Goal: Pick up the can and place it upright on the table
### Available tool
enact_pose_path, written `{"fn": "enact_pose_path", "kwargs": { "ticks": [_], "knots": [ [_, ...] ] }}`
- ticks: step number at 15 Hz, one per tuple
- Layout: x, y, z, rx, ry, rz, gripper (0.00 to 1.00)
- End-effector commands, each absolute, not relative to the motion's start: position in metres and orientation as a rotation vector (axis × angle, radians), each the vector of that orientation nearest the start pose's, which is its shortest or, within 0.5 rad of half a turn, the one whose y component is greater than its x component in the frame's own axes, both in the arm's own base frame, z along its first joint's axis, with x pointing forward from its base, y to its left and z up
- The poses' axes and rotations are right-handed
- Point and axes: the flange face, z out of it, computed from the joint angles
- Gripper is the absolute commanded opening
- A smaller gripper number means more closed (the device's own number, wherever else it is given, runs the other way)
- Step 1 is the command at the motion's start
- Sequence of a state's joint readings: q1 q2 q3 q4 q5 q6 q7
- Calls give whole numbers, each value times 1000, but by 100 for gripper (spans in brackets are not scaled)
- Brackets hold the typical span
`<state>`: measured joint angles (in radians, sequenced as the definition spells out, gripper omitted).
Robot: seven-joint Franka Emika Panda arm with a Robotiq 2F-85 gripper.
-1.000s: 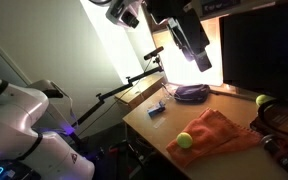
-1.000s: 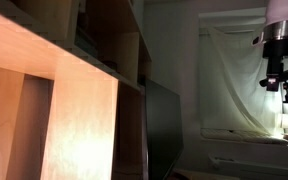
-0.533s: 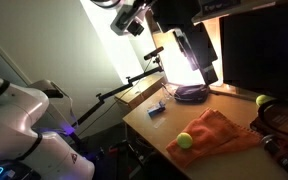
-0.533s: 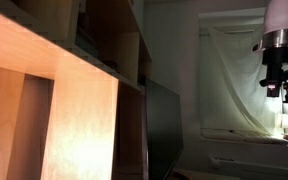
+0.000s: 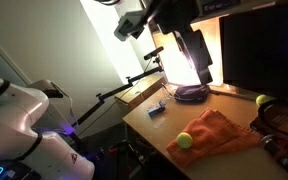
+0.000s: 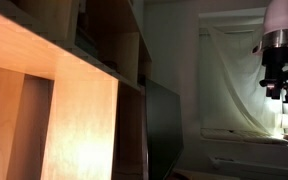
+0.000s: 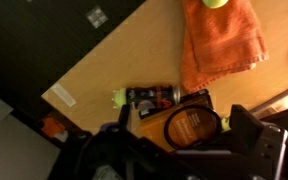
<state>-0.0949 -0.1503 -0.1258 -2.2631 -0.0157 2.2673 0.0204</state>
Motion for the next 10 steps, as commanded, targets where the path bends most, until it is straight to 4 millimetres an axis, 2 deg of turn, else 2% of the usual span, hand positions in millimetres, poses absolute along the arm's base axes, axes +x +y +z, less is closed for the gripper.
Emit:
{"fn": "enact_pose_path", "kwargs": {
  "ticks": [1,7,10],
  "knots": [
    [504,-113,422,-2913,433,-199,100],
    [511,-129,377,-2534,604,-166,100],
    [513,-136,359,-2354,728,-232,100]
  ]
}}
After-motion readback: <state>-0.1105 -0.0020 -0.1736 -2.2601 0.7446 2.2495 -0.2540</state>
